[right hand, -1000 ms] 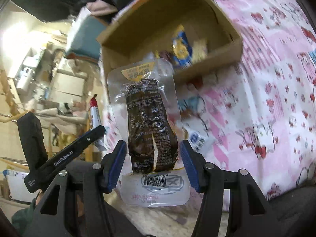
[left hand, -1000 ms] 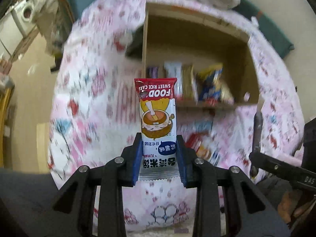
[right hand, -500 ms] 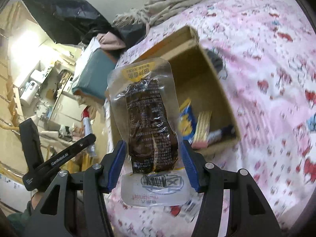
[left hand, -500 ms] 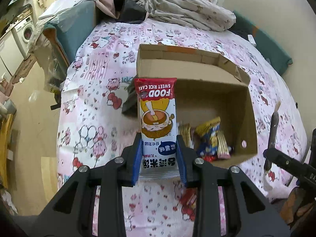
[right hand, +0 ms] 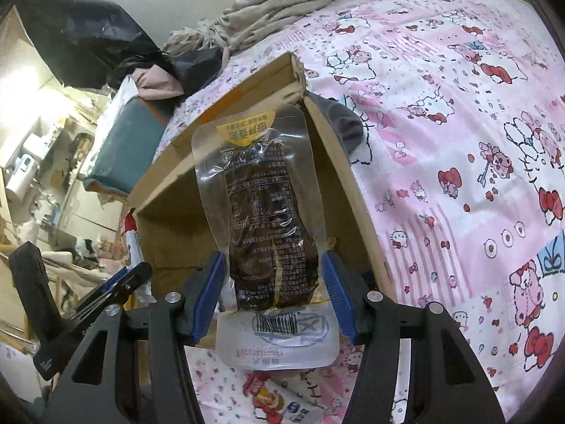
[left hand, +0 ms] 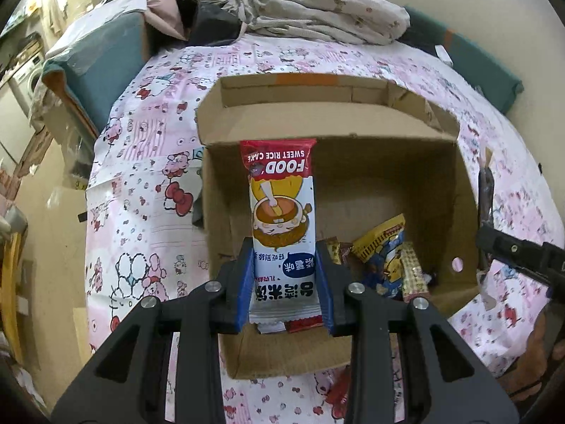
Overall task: Organize snacks
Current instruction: 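Lower both held snacks into the box and open both grippers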
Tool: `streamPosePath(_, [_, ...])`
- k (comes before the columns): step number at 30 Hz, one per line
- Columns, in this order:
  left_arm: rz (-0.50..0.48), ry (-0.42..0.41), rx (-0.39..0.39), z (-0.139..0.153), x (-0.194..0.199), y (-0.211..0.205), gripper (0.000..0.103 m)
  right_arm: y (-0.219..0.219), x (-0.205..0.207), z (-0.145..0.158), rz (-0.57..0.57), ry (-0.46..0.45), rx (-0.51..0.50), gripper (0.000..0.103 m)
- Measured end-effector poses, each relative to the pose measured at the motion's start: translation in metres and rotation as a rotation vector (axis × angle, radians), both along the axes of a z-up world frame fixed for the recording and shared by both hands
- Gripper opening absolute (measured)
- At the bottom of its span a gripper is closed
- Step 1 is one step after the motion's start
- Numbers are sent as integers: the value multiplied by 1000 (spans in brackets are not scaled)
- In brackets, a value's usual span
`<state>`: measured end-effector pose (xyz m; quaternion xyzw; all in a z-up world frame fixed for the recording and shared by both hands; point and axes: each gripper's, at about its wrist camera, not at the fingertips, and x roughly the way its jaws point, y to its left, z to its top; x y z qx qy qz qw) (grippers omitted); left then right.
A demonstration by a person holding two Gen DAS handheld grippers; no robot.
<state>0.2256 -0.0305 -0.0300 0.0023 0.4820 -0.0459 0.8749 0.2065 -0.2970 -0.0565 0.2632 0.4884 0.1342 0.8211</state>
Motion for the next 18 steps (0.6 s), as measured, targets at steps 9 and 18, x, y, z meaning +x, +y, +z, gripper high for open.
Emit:
streamPosePath(9, [-31, 22, -7, -17, 4, -10, 28, 1, 4, -11, -12, 19, -49, 61])
streamPosePath(18, [-11, 56, -24, -21, 8, -4, 28, 14, 10, -14, 16, 24, -64, 62])
